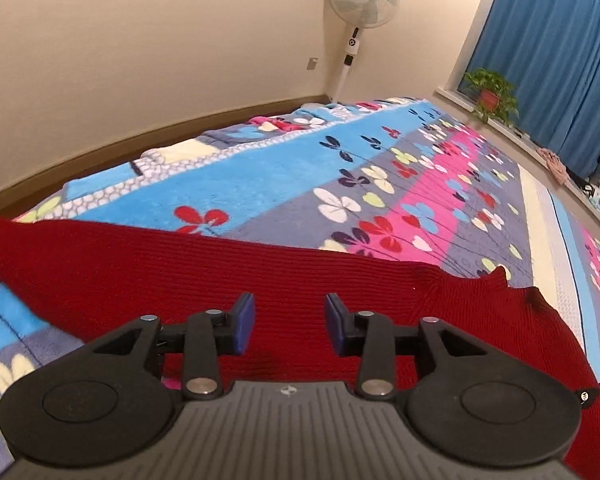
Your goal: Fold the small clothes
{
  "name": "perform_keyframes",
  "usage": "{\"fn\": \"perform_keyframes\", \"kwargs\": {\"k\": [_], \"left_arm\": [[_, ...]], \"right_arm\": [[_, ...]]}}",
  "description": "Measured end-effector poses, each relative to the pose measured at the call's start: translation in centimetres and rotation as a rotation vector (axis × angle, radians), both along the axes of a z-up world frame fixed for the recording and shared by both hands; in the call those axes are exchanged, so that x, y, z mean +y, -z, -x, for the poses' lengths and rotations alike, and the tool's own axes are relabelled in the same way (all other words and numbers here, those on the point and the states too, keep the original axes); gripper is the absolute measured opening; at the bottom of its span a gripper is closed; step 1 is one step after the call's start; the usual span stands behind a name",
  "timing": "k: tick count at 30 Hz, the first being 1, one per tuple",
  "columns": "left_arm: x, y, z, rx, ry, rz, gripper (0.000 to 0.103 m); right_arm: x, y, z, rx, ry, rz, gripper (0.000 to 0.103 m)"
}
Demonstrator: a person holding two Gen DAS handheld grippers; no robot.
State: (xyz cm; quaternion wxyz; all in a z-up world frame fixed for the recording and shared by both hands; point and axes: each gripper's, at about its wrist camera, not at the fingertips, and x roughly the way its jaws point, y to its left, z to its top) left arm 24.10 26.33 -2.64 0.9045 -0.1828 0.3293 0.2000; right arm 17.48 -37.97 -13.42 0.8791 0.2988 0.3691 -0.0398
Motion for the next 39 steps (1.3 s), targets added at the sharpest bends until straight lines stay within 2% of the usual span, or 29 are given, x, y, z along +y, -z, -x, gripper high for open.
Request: {"fn": "perform_keyframes", "kwargs": {"k": [2,4,7,9,12,14,16,17,18,20,21,22,24,26,28,31,33,35,36,37,39], "left_arm": [[0.3,0.5,-0.5,0.002,0.003,0.004,0.043],[0.7,0.8,-0.9,0.006,0.011,0.008,0.043],[0.8,0.2,-0.5,0.013,0.028,-0.013,0.043],[0.7,0.2,-0.7,0.016,0.039,-0.033,0.043],[0.8,0.2,-0.8,0.02,0.058,-0.04,0.043],[0.9,0.3,-0.8,0.023,0.07,-0.042,0.043],[0.8,0.3,-0.8,0.026,0.089,-0.04,0.043],[0.7,0.4,-0.9,0.029,0.101,-0.042,0.043],[0.5,0.5,-1.0,0.034,0.118,-0.045,0.043],[0.1,0.8,-1.3,0.044,0.151,-0.044,0.043],[-0.2,1.0,-1.4,0.049,0.17,-0.038,0.043],[-0.4,1.1,-1.5,0.055,0.189,-0.029,0.043],[-1.1,1.5,-1.6,0.062,0.244,-0.002,0.043],[-2.2,1.8,-1.7,0.067,0.327,0.016,0.043],[-3.3,2.4,-1.7,0.079,0.404,0.025,0.044],[-4.9,4.1,-1.5,0.138,0.507,0.029,0.044],[-6.0,5.8,-1.0,0.204,0.562,-0.007,0.044],[-7.0,7.2,-0.3,0.27,0.589,-0.068,0.044],[-7.3,7.3,0.3,0.264,0.6,-0.093,0.044],[-7.5,7.2,0.9,0.26,0.608,-0.112,0.044],[-7.6,6.6,2.3,0.29,0.584,-0.114,0.044]], "right_arm": [[-0.2,2.1,-3.0,0.037,0.028,-0.066,0.042],[-0.2,3.4,-5.1,0.043,0.083,-0.076,0.04],[0.3,3.0,-7.8,0.03,0.099,0.013,0.014],[-0.8,1.8,-9.4,-0.002,0.107,0.043,0.012],[-4.9,-1.7,-10.8,-0.089,0.207,0.178,0.011],[-9.1,-4.0,-11.0,-0.127,0.338,0.298,0.011],[-12.2,-5.0,-10.6,-0.119,0.454,0.427,0.011],[-14.0,-5.0,-10.4,-0.102,0.477,0.463,0.012],[-15.4,-4.3,-10.3,-0.077,0.459,0.441,0.012],[-17.2,-2.2,-10.7,0.034,0.379,0.373,0.018],[-17.0,-1.3,-10.6,0.076,0.367,0.406,0.02],[-16.7,-0.8,-10.3,0.083,0.368,0.431,0.027],[-16.2,0.2,-9.1,0.087,0.395,0.439,0.031],[-15.5,0.6,-7.5,0.077,0.392,0.399,0.033],[-14.4,0.2,-5.5,0.032,0.326,0.347,0.033],[-10.5,-0.4,-2.4,-0.009,0.143,0.274,0.033],[-8.0,-1.0,0.1,-0.017,0.024,0.229,0.034],[-5.3,-2.0,2.8,-0.007,-0.109,0.182,0.047],[-4.3,-2.5,3.8,0.0,-0.169,0.163,0.051],[-3.3,-3.0,4.9,0.01,-0.215,0.161,0.053],[-1.3,-4.2,7.3,0.038,-0.278,0.217,0.053]]}}
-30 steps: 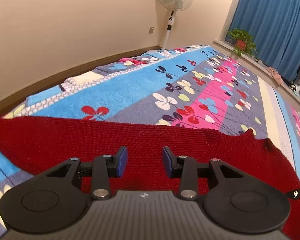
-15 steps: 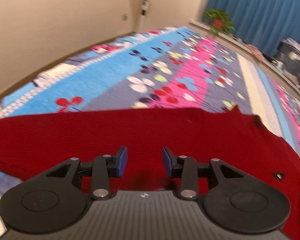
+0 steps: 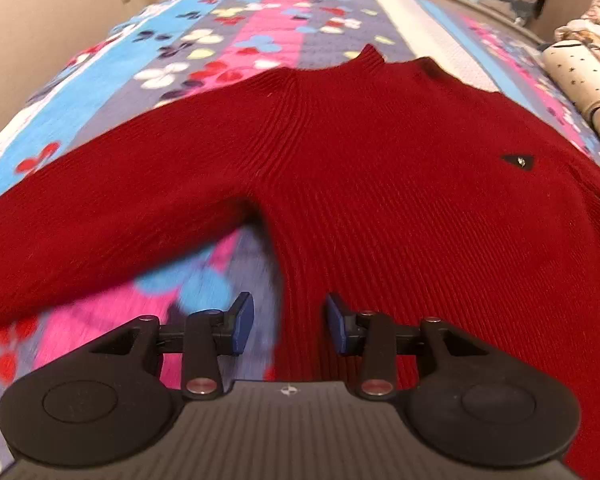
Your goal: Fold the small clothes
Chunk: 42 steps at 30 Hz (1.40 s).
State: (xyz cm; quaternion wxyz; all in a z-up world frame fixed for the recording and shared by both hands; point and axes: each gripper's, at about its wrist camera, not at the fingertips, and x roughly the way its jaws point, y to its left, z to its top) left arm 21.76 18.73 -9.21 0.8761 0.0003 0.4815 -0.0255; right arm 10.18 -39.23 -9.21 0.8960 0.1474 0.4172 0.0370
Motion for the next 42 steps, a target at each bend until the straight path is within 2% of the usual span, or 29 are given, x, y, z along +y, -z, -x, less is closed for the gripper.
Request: {"fn": "perform_keyframes", "kwargs": {"k": [2,6,9,11,14,16,19,21,23,25,27,28,32,33,34,35,36,40,42], "left_arm": [[-0.2,-1.4,1.5,0.004,-0.015,0.002,0.044],[-0.6,-6.6,7.1,-0.096,0.047,0.043,0.05],[-1.0,-8.0,11.6,-0.111,0.109,0.052,0.055],[-1.2,-7.4,14.2,-0.108,0.131,0.044,0.058],[-0.8,-4.3,16.0,-0.057,0.08,0.087,0.058],[-0.1,-1.9,15.4,0.077,-0.004,0.112,0.056],[0.7,-2.4,14.7,0.007,-0.035,0.113,0.059],[0.9,-1.5,14.2,0.056,-0.043,0.124,0.059],[0.6,-0.1,14.1,0.129,-0.019,0.143,0.059],[0.1,0.4,14.1,0.143,0.038,0.14,0.059],[-0.8,0.9,14.0,0.155,0.094,0.095,0.06],[-1.2,1.3,14.0,0.172,0.114,0.068,0.06],[-1.0,2.0,14.4,0.182,0.148,0.057,0.06],[-0.8,2.1,14.4,0.186,0.151,0.06,0.057],[-0.8,2.0,14.5,0.183,0.16,0.059,0.045],[-0.8,1.9,14.7,0.172,0.18,0.064,0.025],[-0.8,1.7,15.0,0.156,0.197,0.066,0.016],[-0.5,0.9,15.6,0.108,0.223,0.076,0.011],[0.2,0.0,15.5,0.076,0.199,0.112,0.01]], "right_arm": [[1.4,-1.2,2.4,0.006,-0.034,0.052,0.055],[2.3,-2.0,5.5,0.027,-0.048,0.171,0.057],[1.2,-0.7,7.0,0.063,-0.007,0.154,0.059],[0.5,0.8,7.7,0.104,0.011,0.113,0.059],[0.6,2.2,8.2,0.148,-0.022,0.131,0.059],[1.0,2.6,8.6,0.15,-0.055,0.147,0.059],[1.3,3.3,8.7,0.165,-0.075,0.14,0.062],[1.5,3.5,8.6,0.166,-0.089,0.132,0.063],[1.6,3.6,8.3,0.171,-0.104,0.133,0.063],[1.8,3.8,8.2,0.186,-0.114,0.123,0.063],[2.2,4.1,8.2,0.205,-0.134,0.121,0.063],[2.5,4.2,8.3,0.205,-0.154,0.134,0.061],[3.6,3.9,8.7,0.181,-0.22,0.157,0.037],[3.6,3.8,8.8,0.181,-0.223,0.155,0.035],[3.5,3.7,8.8,0.181,-0.224,0.147,0.03],[3.4,3.6,8.8,0.18,-0.225,0.136,0.027],[3.3,3.3,8.8,0.178,-0.224,0.129,0.025],[3.7,1.4,9.3,0.131,-0.244,0.109,0.023],[4.9,0.0,10.2,0.062,-0.337,0.087,0.023]]}}
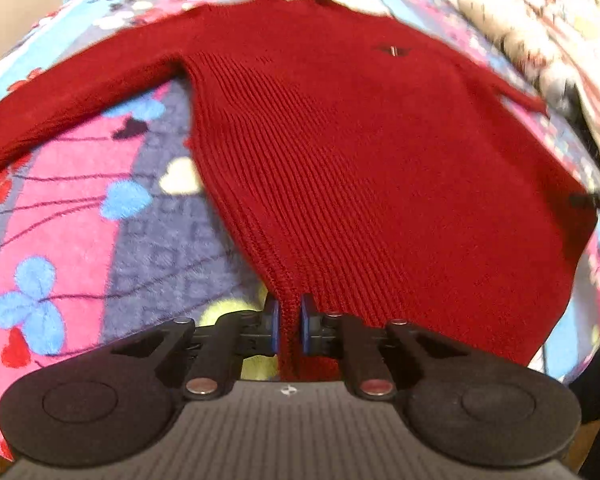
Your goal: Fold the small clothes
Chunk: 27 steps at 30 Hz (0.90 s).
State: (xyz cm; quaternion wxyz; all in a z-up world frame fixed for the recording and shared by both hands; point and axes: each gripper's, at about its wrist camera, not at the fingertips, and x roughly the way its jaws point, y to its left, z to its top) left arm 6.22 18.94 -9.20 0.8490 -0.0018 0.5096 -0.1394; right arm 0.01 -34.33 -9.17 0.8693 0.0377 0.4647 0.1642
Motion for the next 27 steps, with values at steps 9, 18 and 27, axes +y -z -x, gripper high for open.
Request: {"fn": "perform_keyframes", "kwargs": {"k": [9,18,27], "left_arm": [[0.5,-0.5,-0.6,-0.008,-0.057,-0.036,0.008],[0.7,-0.2,-0.3,0.007,-0.043,-0.044,0.01],[0.5,0.0,-0.6,0.009,-0.036,-0.06,0.01]], "right_arm": [[-0.7,-0.9,-1.3,-0.048,0.035,-0.188,0.041],[-4.3,2.6,-3.1,0.11,0.326,-0.106,0.046],[2.8,0.6,-1.4,-0.06,-0.053,-0.043,0.02]]}}
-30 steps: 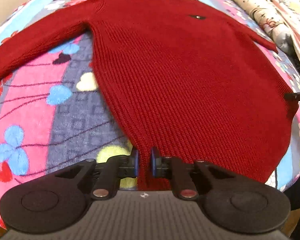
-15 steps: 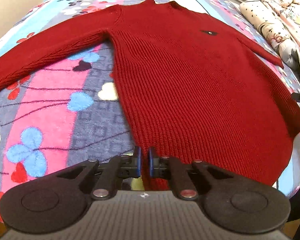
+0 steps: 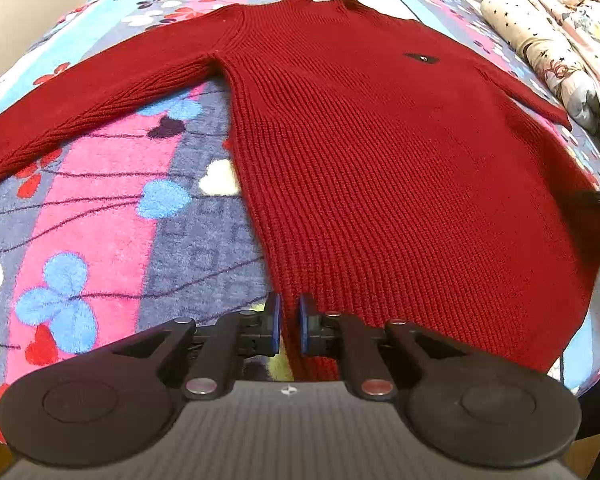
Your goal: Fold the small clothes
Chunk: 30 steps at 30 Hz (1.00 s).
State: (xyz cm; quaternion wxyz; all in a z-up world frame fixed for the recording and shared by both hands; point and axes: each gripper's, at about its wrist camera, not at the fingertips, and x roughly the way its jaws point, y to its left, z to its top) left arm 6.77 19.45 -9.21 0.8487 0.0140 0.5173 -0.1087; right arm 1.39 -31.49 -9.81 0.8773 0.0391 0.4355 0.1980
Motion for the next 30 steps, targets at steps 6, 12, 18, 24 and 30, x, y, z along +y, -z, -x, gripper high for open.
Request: {"fn": "perform_keyframes", "kwargs": {"k": [6,12,18,24,30], "left_arm": [[-0.1,0.0,-0.1,0.002,0.006,-0.011,0.011],[-0.3,0.2,-0.2,0.002,0.012,-0.022,0.012],[-0.1,0.3,-0.3,0.001,0.015,-0.025,0.013],[-0.3,0.3,-0.4,0.001,0.02,-0.037,0.014],[-0.1,0.3,-0.2,-0.002,0.019,-0.034,0.016]], "right_arm": [[-1.9,-0.6,-0.9,0.018,0.105,-0.162,0.032],[-4.0,2.4,-2.3,0.146,0.246,-0.128,0.033],[-4.4,1.6,-2.2,0.112,0.287,-0.013,0.022],[-0.7,1.6,-1.5,0.028,0.129,0.241,0.008],[-3.5,2.1,-2.4,0.093,0.276,0.187,0.049]]}}
